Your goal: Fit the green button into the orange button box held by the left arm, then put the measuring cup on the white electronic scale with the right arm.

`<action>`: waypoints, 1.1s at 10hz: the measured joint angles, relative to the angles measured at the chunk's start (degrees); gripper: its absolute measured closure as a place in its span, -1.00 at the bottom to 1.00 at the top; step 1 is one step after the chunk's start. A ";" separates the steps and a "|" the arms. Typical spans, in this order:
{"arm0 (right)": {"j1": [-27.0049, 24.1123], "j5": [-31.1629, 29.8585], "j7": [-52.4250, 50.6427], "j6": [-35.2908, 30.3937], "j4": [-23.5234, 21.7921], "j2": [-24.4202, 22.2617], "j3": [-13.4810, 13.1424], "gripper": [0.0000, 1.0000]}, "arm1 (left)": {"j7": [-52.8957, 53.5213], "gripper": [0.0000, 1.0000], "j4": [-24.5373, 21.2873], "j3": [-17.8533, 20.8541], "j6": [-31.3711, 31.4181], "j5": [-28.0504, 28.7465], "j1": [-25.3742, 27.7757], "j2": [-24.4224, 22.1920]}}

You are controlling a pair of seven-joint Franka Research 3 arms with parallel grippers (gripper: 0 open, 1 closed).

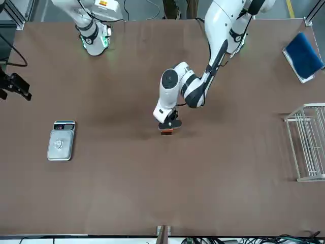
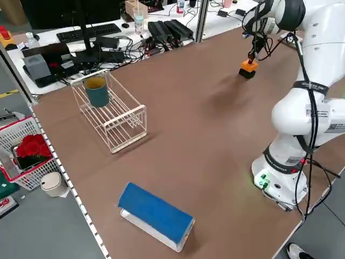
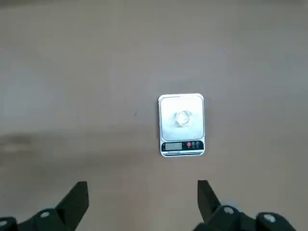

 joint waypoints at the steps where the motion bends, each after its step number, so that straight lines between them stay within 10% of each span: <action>1: -0.02 0.00 0.00 0.00 0.00 0.00 -0.03 -1.00 | 0.00 0.98 0.01 0.00 0.00 0.00 0.00 0.00; 11: 0.48 0.00 0.10 -0.58 -0.06 0.14 -0.03 -1.00 | -0.01 0.96 0.58 0.04 -3.18 0.00 2.65 -3.92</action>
